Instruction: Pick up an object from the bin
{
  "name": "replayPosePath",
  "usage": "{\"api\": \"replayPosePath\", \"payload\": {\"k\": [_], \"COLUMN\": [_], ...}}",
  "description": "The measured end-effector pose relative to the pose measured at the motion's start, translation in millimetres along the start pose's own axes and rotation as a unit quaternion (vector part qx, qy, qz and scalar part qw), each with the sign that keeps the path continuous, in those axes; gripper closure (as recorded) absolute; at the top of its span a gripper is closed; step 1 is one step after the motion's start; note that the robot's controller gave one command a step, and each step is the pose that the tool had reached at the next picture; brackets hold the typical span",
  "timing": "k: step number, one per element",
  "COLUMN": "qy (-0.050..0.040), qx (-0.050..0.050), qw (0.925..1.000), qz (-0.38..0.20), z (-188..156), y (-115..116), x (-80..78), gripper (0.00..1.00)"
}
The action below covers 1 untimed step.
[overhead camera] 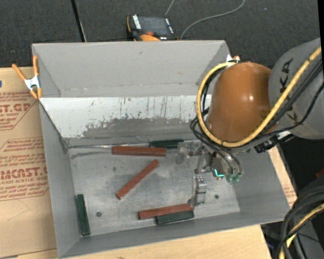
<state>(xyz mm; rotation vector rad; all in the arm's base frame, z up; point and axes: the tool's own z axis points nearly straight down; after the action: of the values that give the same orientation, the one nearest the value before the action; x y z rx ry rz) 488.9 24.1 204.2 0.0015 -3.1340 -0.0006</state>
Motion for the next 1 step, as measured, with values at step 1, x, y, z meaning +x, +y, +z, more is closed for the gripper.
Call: {"api": "replayPosePath", "payload": {"k": [1], "qy": [-0.0032], "qx": [-0.001], "qw": [1.0000], "qz": [0.003], "z": [127.6], "y": [22.5], "x": [-63.9], "gripper": [0.00]}}
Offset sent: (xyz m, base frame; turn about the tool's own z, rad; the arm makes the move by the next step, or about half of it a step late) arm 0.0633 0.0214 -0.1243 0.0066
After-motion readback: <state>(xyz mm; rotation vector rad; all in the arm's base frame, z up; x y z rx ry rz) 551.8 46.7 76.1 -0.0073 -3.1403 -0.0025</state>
